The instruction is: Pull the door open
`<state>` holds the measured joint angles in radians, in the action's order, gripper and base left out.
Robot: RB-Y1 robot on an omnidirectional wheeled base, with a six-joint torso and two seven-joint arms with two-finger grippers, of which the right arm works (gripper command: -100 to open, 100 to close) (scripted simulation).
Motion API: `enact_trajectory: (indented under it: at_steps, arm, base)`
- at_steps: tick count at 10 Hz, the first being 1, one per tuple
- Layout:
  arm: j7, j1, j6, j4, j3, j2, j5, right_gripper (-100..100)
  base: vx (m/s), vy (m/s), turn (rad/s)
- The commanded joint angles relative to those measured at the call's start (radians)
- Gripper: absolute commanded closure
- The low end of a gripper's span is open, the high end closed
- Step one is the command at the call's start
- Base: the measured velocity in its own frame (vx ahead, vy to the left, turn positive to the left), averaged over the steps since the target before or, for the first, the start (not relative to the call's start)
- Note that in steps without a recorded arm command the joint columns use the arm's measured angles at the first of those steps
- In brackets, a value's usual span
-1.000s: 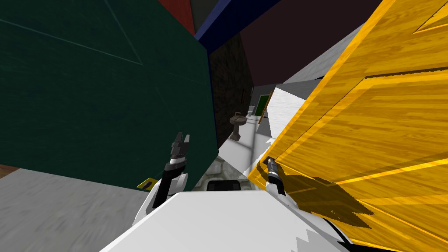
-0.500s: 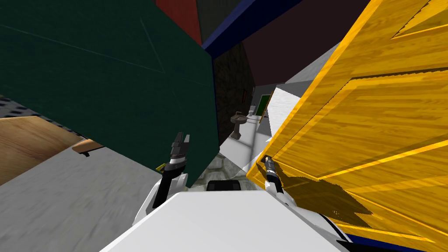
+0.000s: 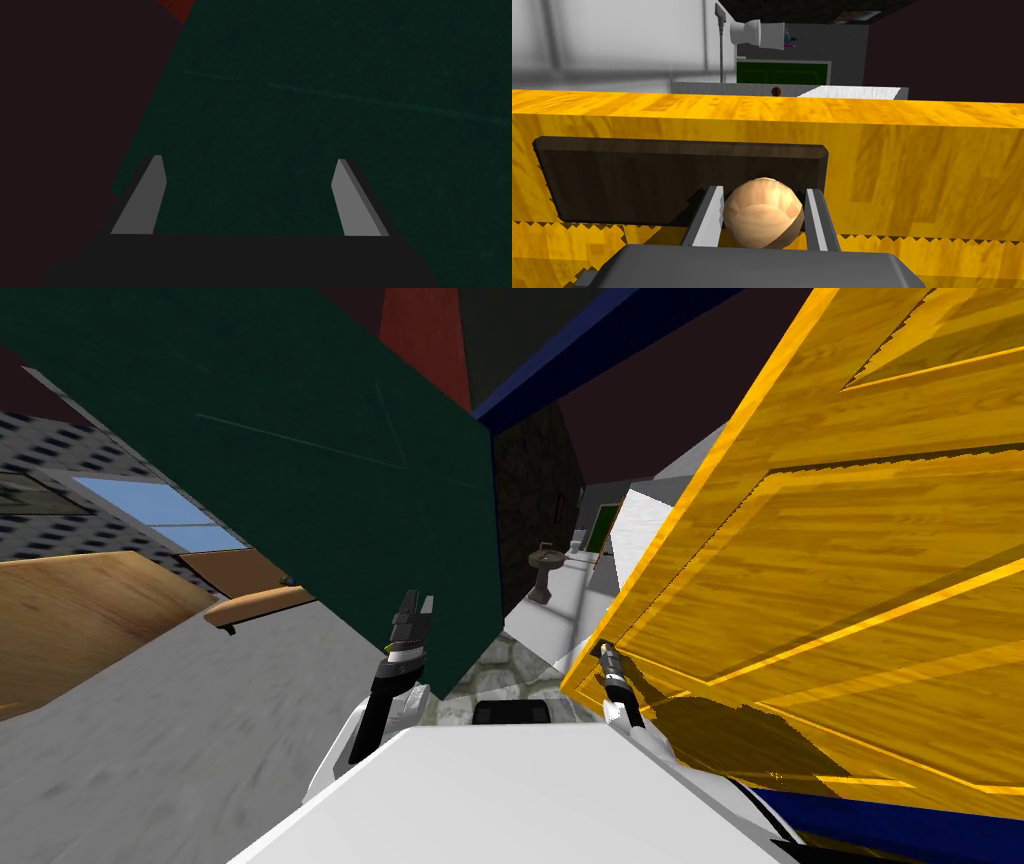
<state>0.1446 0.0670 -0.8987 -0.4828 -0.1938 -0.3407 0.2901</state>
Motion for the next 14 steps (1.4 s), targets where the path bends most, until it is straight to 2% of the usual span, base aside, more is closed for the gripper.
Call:
enact_trajectory:
  at_steps: [1, 2, 3, 4, 9, 11, 12, 14]
  arm:
    - [0.01, 0.007, -0.009, 0.01, 0.014, 0.0, -0.01, 100]
    - [0.009, 0.009, -0.01, 0.016, 0.01, -0.001, -0.007, 100]
    - [0.022, 0.007, -0.013, 0.013, 0.03, 0.0, -0.021, 100]
    - [0.025, 0.007, -0.014, 0.012, 0.034, -0.001, -0.024, 100]
    - [0.065, 0.003, -0.023, -0.009, 0.095, -0.008, -0.067, 100]
    - [0.066, 0.001, -0.025, -0.004, 0.095, -0.005, -0.067, 100]
    - [0.079, -0.008, -0.027, -0.014, 0.116, -0.007, -0.08, 100]
    - [0.096, -0.012, -0.035, -0.023, 0.138, -0.014, -0.094, 100]
  base:
    - [-0.196, -0.011, 0.03]
    - [-0.084, -0.007, 0.026]
    - [-0.166, -0.02, 0.054]
    - [-0.243, -0.01, 0.067]
    - [-0.245, 0.001, 0.051]
    - [-0.117, -0.003, 0.013]
    - [-0.189, -0.011, 0.07]
    - [-0.252, -0.059, 0.075]
